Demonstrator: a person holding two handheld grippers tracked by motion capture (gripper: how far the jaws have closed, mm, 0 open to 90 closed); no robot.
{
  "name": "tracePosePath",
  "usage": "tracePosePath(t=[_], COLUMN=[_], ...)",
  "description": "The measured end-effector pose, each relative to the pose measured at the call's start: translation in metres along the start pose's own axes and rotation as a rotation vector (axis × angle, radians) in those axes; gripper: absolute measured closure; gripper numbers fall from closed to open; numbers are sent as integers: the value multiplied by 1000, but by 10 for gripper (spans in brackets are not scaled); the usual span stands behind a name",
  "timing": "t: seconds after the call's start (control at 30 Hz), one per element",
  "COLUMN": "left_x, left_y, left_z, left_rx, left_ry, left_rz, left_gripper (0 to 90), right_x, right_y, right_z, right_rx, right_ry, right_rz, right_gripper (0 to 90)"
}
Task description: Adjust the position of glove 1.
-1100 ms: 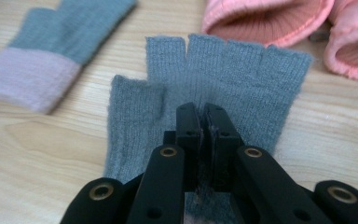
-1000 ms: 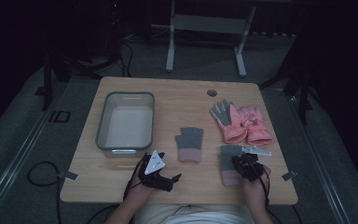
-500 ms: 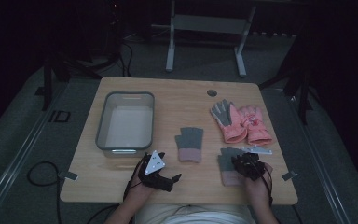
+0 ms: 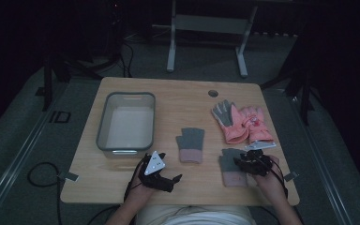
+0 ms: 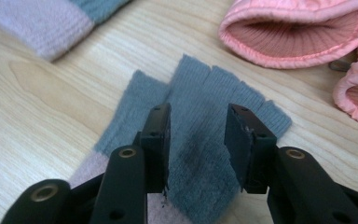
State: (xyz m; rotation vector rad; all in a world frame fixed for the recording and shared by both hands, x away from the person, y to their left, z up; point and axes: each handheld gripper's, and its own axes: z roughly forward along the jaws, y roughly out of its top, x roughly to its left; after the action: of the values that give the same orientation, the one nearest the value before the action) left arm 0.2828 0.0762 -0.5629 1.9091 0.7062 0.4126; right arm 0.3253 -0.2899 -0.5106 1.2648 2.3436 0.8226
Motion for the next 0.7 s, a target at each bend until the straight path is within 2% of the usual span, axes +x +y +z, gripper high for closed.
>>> tracePosePath(t=[0.17, 0.57, 0.7], left_x=[-1, -1, -2], left_y=[0, 0, 1], left_z=[1, 1, 1], left_rx=[10, 11, 13], left_ry=[2, 6, 9], left_rz=[10, 13, 14], left_gripper=[0, 0, 0], right_x=[4, 6, 8], right_y=[-3, -18, -23], right_z=[2, 14, 16], right_rx=[25, 63, 41], right_ry=[4, -20, -30], right_rz=[-45, -17, -5], right_gripper=[582, 587, 705])
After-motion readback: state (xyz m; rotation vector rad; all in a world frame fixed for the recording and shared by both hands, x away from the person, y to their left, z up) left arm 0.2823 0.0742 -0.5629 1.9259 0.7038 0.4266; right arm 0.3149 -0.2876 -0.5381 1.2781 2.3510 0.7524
